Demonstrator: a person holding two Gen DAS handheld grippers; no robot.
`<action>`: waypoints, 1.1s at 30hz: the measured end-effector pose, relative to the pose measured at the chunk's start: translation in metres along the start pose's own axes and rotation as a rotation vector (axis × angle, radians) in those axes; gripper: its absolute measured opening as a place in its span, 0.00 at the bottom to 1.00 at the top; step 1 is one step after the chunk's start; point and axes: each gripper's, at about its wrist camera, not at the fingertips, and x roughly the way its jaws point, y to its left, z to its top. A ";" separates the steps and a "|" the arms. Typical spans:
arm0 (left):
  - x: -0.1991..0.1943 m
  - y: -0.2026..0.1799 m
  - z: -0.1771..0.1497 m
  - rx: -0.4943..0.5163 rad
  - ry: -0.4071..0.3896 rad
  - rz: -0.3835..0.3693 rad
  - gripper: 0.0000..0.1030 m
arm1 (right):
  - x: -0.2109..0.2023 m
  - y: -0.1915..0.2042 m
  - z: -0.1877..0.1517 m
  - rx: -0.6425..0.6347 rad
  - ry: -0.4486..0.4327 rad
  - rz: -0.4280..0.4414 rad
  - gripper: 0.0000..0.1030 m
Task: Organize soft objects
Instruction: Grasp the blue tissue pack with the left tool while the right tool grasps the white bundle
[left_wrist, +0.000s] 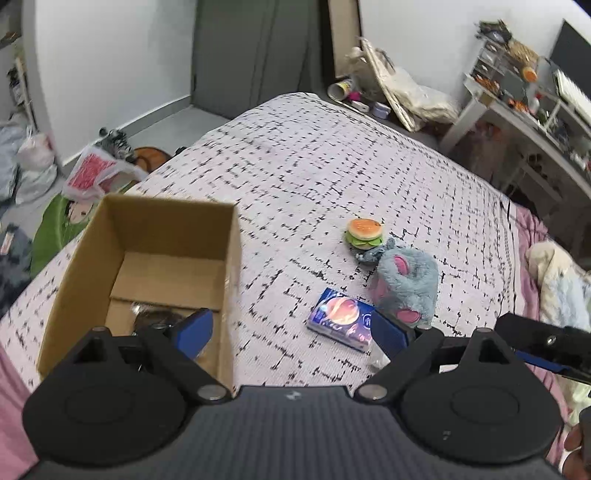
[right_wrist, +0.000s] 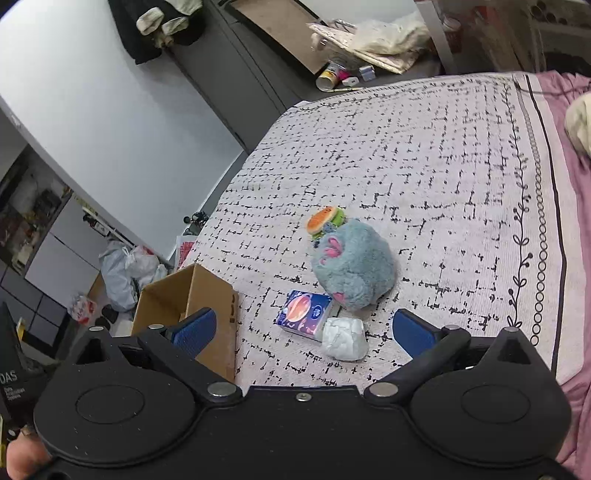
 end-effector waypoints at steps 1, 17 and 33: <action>0.003 -0.005 0.002 0.016 0.004 0.000 0.89 | 0.003 -0.004 -0.001 0.014 -0.005 0.003 1.00; 0.059 -0.032 0.020 -0.038 0.102 -0.032 0.97 | 0.052 -0.024 -0.018 0.029 0.039 -0.023 0.90; 0.108 -0.031 0.005 -0.157 0.172 -0.140 0.96 | 0.102 -0.033 -0.028 0.002 0.129 -0.054 0.66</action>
